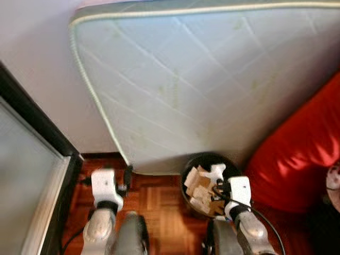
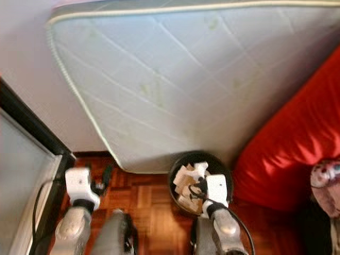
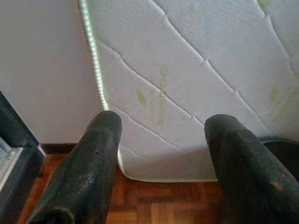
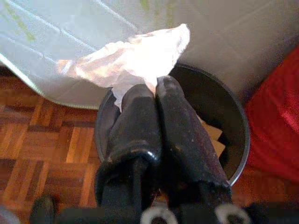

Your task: Clean up the room

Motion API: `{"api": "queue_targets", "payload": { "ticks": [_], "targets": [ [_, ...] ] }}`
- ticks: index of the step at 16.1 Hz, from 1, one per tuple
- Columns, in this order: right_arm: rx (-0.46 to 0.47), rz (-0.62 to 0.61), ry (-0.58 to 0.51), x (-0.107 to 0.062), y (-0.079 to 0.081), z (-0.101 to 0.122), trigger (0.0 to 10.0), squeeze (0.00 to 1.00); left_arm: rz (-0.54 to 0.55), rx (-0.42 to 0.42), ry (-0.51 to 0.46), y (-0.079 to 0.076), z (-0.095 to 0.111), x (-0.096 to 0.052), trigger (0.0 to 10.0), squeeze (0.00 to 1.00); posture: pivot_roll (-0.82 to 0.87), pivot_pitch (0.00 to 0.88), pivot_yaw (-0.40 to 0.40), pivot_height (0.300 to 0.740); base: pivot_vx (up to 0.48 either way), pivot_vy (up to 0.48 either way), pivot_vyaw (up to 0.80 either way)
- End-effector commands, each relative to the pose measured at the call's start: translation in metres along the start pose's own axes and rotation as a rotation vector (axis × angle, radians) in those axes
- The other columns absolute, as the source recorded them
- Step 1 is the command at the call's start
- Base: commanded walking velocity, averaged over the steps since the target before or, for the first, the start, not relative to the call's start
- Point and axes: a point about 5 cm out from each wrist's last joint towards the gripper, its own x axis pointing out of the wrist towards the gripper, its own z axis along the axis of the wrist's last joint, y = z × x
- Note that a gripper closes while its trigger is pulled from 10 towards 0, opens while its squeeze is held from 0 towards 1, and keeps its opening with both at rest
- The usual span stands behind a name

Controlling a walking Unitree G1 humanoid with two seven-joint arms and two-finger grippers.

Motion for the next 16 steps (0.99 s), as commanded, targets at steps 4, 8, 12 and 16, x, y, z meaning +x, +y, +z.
{"api": "queue_targets", "payload": {
  "ticks": [4,8,12,16],
  "targets": [
    [0.033,-0.014,0.064,-0.004,-0.001,-0.012,10.0,0.00,0.002,-0.004,0.011,0.000,0.000,0.001,10.0,0.00,-0.05,0.235,0.022,0.637,0.000,0.000,0.00],
    [0.050,-0.039,0.106,-0.004,-0.007,-0.014,10.0,0.00,0.001,-0.011,0.018,-0.001,0.000,0.001,10.0,0.00,-0.05,0.238,0.022,0.637,0.000,0.000,0.00],
    [0.082,-0.083,0.152,0.002,-0.013,-0.011,10.0,0.00,0.000,-0.015,0.017,-0.002,0.001,0.001,10.0,0.00,-0.04,0.259,0.024,0.637,0.000,0.000,0.00],
    [0.117,-0.061,0.161,0.021,-0.006,0.012,10.0,0.00,-0.004,-0.021,-0.003,-0.005,0.008,0.002,10.0,0.00,-0.01,0.295,0.022,0.637,0.000,0.000,0.00]
  ]
}}
